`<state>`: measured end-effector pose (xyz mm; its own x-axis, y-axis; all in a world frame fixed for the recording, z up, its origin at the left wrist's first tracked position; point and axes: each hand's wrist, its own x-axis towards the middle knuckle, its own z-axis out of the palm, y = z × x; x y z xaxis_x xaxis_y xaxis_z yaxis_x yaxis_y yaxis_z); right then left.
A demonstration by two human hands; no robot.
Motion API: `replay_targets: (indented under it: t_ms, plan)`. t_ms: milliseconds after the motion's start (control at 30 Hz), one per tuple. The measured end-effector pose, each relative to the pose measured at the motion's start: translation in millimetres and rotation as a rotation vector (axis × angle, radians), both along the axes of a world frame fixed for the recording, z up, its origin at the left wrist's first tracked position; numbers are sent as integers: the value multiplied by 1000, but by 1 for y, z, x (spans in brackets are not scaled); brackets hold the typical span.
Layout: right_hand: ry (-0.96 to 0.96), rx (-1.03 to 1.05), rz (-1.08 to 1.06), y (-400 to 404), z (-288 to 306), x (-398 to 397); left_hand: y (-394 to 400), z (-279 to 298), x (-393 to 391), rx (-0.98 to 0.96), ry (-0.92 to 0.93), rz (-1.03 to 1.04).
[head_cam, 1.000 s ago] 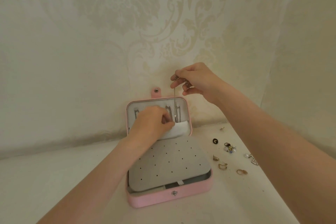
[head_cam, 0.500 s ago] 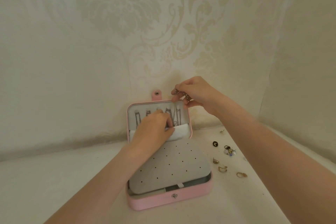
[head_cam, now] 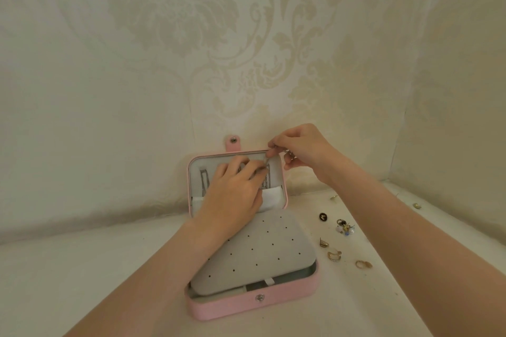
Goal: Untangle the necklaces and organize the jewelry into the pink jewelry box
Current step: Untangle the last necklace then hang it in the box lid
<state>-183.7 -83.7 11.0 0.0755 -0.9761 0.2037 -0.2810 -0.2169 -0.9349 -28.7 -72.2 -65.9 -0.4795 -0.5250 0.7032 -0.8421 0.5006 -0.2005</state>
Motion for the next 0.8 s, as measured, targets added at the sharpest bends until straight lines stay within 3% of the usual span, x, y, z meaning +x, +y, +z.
replay_targets:
  t_ms: [500,667,800]
  plan:
    - [71,-72,-34,-3,-7,6,3,-1,0,-70,-62,62]
    - [-41,-36,-108,-1,-10,1,0,-4,0,-40,27,13]
    - [103,-61,-150,1,-14,-7,1,-3,0,-28,79,-14]
